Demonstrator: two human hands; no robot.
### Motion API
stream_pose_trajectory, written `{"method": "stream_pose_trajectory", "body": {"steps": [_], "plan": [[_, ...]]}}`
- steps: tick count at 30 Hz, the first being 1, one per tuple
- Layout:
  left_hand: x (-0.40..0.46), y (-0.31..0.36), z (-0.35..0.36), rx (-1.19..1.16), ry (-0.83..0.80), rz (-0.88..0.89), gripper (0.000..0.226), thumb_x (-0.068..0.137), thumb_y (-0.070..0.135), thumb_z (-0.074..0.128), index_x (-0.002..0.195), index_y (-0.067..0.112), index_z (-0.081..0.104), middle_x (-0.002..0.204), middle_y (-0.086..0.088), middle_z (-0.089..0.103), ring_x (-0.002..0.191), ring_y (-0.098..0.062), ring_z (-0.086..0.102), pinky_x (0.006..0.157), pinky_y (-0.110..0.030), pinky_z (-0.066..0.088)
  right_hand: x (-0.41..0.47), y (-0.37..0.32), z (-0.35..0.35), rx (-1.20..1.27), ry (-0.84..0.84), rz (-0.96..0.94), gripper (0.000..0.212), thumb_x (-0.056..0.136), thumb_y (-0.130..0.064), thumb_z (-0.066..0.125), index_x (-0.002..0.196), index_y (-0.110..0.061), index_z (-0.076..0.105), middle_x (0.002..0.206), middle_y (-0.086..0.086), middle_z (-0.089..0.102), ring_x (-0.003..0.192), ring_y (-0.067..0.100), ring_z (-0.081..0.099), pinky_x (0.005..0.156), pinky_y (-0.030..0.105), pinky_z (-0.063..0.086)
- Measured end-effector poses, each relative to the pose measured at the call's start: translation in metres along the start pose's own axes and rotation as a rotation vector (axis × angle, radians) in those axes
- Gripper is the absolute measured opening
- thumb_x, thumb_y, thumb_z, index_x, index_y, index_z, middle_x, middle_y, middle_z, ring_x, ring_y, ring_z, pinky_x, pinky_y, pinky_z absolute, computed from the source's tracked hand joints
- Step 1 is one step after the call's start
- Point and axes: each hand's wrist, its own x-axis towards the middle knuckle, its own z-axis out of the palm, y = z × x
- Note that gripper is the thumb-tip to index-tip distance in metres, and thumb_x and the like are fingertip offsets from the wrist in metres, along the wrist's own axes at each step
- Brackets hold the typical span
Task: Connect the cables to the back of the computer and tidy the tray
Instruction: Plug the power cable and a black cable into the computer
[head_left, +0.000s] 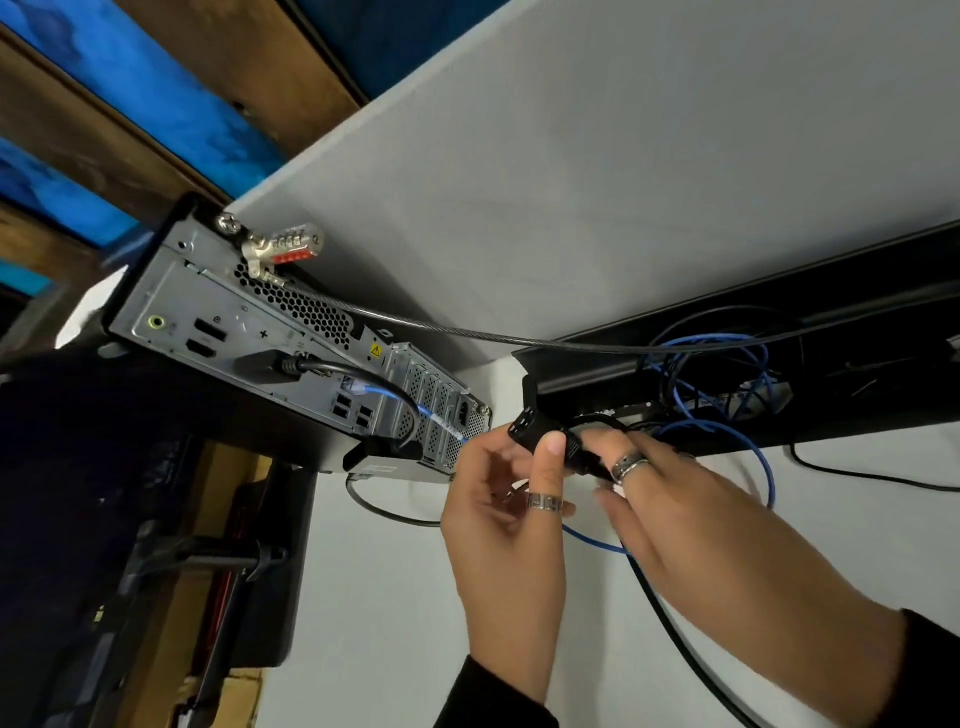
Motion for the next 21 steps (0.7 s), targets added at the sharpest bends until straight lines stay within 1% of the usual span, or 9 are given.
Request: {"method": "stream_pose_trajectory", "body": {"steps": [1,2,5,7,9,12,16,18,21], "plan": [[0.002,0.002,-0.002,0.016,0.010,0.004,0.016,0.077,0.027,0.072,0.072,0.021,0.058,0.065,-0.004,0.059,0.060,-0.010,0.056,0.052,-0.031,0.053,0.002,-0.003,0.003,0.005,-0.020,0.029,0.048,0.093,-0.023,0.050,0.136,-0.029,0.031,0.118,-0.003,0.054,0.096,0.015,0.060,0.074,0.026,0.052],[0.004,0.003,-0.004,0.027,0.018,0.003,0.016,0.077,0.029,0.070,0.075,0.019,0.058,0.067,-0.009,0.060,0.061,-0.013,0.056,0.056,-0.038,0.051,0.004,-0.008,0.004,0.033,0.001,0.025,0.044,0.092,-0.027,0.051,0.134,-0.028,0.034,0.116,-0.002,0.056,0.094,0.016,0.061,0.073,0.027,0.052],[0.009,0.008,-0.008,0.069,0.020,0.007,0.020,0.075,0.034,0.070,0.076,0.017,0.058,0.065,-0.004,0.058,0.065,-0.016,0.056,0.064,-0.040,0.050,0.007,-0.014,0.011,-0.098,0.163,0.013,0.040,0.066,-0.033,0.078,0.097,-0.013,0.063,0.070,0.002,0.068,0.051,0.020,0.063,0.042,0.026,0.047],[0.013,0.014,-0.012,0.128,-0.010,0.016,0.019,0.072,0.035,0.067,0.075,0.019,0.058,0.062,0.007,0.057,0.064,-0.014,0.056,0.067,-0.040,0.050,0.011,-0.018,0.013,-0.165,0.282,-0.014,0.032,0.075,-0.039,0.069,0.091,-0.013,0.060,0.058,0.001,0.064,0.043,0.022,0.060,0.041,0.025,0.045],[0.017,0.027,-0.020,0.212,-0.075,0.062,0.018,0.076,0.037,0.066,0.082,0.021,0.061,0.065,0.006,0.060,0.065,-0.014,0.059,0.066,-0.041,0.053,0.014,-0.019,0.010,-0.225,0.317,-0.053,0.027,0.085,-0.040,0.047,0.093,-0.015,0.051,0.053,-0.001,0.060,0.041,0.020,0.058,0.041,0.024,0.042],[0.027,0.059,-0.040,0.363,-0.127,0.251,0.017,0.082,0.038,0.062,0.097,0.029,0.061,0.078,0.006,0.066,0.069,-0.010,0.062,0.060,-0.030,0.051,0.019,-0.018,0.005,-0.310,0.352,-0.106,0.023,0.087,-0.037,0.039,0.092,-0.016,0.048,0.044,-0.004,0.051,0.032,0.017,0.048,0.042,0.020,0.025],[0.044,0.107,-0.069,0.525,-0.100,0.569,0.014,0.090,0.031,0.059,0.102,0.026,0.062,0.085,0.008,0.067,0.075,-0.016,0.064,0.063,-0.037,0.054,0.028,-0.009,0.006,-0.363,0.284,-0.166,0.016,0.085,-0.028,0.059,0.093,-0.015,0.056,0.038,-0.003,0.046,0.027,0.017,0.042,0.039,0.020,0.021],[0.055,0.125,-0.082,0.664,-0.061,0.748,0.010,0.094,0.025,0.056,0.100,0.021,0.062,0.084,0.012,0.065,0.073,-0.010,0.060,0.063,-0.031,0.051,0.033,-0.005,0.006,-0.402,0.239,-0.178,0.015,0.081,-0.026,0.065,0.090,-0.016,0.062,0.037,-0.003,0.046,0.028,0.018,0.042,0.038,0.021,0.021],[0.079,0.140,-0.097,0.943,0.037,0.968,0.013,0.096,0.017,0.054,0.096,0.009,0.064,0.083,0.007,0.057,0.072,-0.013,0.053,0.064,-0.024,0.042,0.046,0.002,0.004,-0.461,0.164,-0.206,0.034,0.060,-0.020,0.084,0.088,-0.018,0.065,0.035,-0.001,0.045,0.027,0.019,0.043,0.043,0.019,0.010]]}}
